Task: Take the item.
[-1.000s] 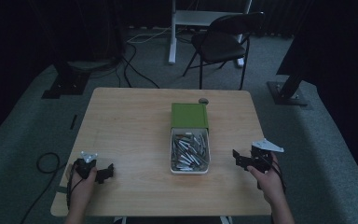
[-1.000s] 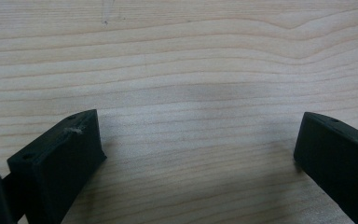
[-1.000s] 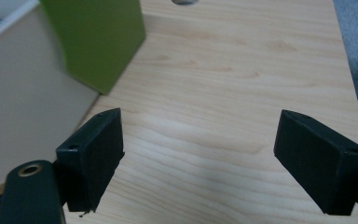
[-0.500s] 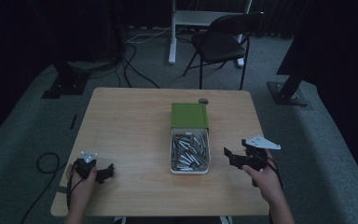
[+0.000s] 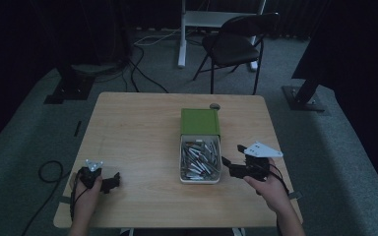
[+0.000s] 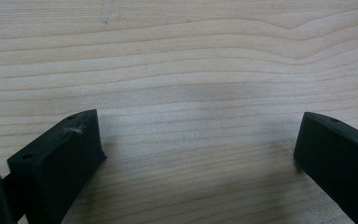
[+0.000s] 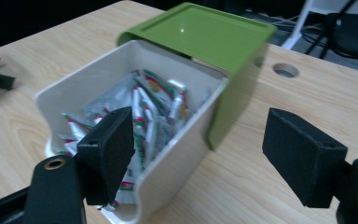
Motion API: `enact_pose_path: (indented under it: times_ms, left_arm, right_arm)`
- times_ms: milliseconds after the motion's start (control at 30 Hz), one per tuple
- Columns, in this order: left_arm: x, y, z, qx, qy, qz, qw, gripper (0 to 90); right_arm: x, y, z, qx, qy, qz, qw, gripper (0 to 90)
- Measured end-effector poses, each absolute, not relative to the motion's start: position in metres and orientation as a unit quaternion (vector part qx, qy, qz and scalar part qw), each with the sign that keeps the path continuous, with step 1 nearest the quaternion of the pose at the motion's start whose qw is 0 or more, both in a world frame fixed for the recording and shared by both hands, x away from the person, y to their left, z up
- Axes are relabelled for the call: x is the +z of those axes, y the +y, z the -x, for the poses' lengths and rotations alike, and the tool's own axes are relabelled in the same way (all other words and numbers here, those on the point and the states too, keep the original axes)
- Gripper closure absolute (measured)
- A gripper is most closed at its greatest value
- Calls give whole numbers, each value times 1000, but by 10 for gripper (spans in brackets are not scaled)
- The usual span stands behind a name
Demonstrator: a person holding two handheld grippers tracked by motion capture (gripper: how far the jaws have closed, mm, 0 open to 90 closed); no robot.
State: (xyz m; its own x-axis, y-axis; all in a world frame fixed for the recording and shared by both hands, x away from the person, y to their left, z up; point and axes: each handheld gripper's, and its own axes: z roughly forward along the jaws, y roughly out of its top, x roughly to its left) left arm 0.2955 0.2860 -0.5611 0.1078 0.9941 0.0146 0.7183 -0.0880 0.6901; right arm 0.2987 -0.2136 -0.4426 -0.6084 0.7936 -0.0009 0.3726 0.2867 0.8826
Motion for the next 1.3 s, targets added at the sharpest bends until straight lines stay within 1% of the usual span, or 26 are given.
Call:
enact_pose_path:
  times_ms: [433, 500, 533, 833, 900, 933, 967, 1000, 1100, 1133, 1167, 1200, 1300]
  left_arm:
    - [-561, 286, -295, 254, 618, -693, 272, 15]
    - [-561, 286, -295, 254, 618, -693, 272, 15]
    - [-561, 286, -295, 254, 618, -693, 272, 15]
    - [-561, 286, -295, 253, 618, -693, 272, 15]
    - [-561, 286, -295, 253, 618, -693, 272, 15]
    - [-561, 286, -295, 254, 618, -693, 272, 15]
    - [-561, 286, -295, 254, 618, -693, 272, 15]
    - [-561, 286, -295, 254, 618, -693, 272, 15]
    - [-561, 286, -295, 254, 618, -693, 272, 15]
    - [-561, 286, -295, 253, 618, -693, 272, 15]
    - [-561, 286, -295, 253, 618, -693, 272, 15]
    - [-561, 286, -295, 254, 618, -693, 272, 15]
    - [-561, 286, -295, 254, 618, -693, 272, 15]
  right_arm:
    - [-444, -183, -295, 461, 795, -325, 223, 278]
    - [-445, -179, -295, 460, 800, -317, 221, 291]
    - [-446, -176, -295, 459, 803, -312, 216, 320]
    - [-453, -160, -294, 459, 818, -279, 207, 347]
    - [-455, -155, -292, 457, 824, -267, 202, 365]
    - [-456, -151, -292, 456, 829, -259, 194, 397]
    - [-456, -151, -292, 456, 829, -259, 194, 397]
    - [-458, -147, -292, 451, 834, -255, 193, 434]
    - [-460, -143, -292, 451, 836, -247, 188, 436]
    - [-462, -139, -292, 449, 841, -238, 186, 454]
    - [-462, -139, -292, 449, 841, -238, 186, 454]
    - [-465, -136, -291, 452, 843, -229, 184, 500]
    - [-467, -133, -290, 446, 848, -220, 185, 518]
